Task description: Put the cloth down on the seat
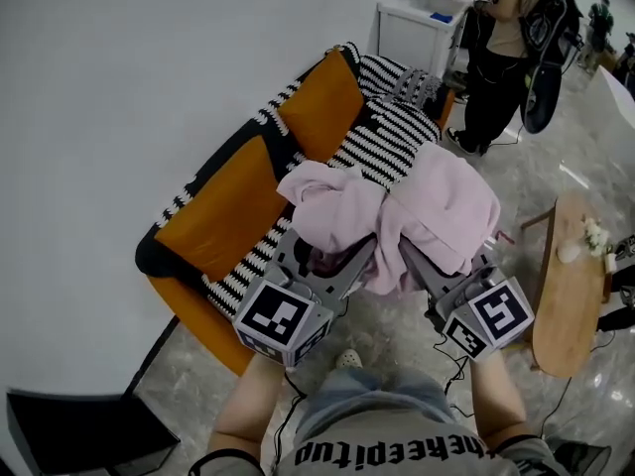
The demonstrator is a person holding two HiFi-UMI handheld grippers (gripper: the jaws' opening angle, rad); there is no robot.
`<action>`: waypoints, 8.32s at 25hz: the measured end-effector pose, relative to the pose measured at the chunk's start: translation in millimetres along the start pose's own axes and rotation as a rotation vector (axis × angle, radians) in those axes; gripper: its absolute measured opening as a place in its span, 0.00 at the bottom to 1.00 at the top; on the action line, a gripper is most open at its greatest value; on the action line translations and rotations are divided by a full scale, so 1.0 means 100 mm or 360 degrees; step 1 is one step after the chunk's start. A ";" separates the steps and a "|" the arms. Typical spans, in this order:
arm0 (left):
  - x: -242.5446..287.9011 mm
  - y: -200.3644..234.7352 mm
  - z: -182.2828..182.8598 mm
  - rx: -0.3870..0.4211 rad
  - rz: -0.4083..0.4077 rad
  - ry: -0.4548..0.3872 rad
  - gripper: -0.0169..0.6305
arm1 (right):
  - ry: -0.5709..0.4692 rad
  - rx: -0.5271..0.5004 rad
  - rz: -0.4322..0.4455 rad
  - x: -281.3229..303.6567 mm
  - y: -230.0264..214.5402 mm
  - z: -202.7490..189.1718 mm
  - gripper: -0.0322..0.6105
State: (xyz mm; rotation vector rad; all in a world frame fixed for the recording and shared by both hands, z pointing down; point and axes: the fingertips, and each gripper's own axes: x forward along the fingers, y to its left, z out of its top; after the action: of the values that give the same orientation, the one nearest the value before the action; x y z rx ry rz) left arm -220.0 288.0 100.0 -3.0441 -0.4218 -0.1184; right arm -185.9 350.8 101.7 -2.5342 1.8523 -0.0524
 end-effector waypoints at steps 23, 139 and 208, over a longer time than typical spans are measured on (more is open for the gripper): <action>0.87 0.55 -0.03 -0.0024 0.0008 -0.0020 0.40 | 0.0026 -0.0025 0.0011 0.58 -0.84 -0.03 0.33; 1.92 3.94 -0.57 -0.0281 0.1536 0.0113 0.40 | 0.0181 -0.0112 0.1527 4.67 -1.93 -0.30 0.33; 2.36 3.76 -3.27 -0.1073 0.1571 0.0443 0.40 | 0.0989 -0.0011 0.1674 4.79 -2.14 -3.04 0.33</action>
State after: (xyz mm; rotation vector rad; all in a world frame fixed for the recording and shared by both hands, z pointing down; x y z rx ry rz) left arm 87.3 -34.7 424.5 -3.3067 1.3657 -0.7106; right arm 154.9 -35.4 422.7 -1.2863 3.1080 -0.8692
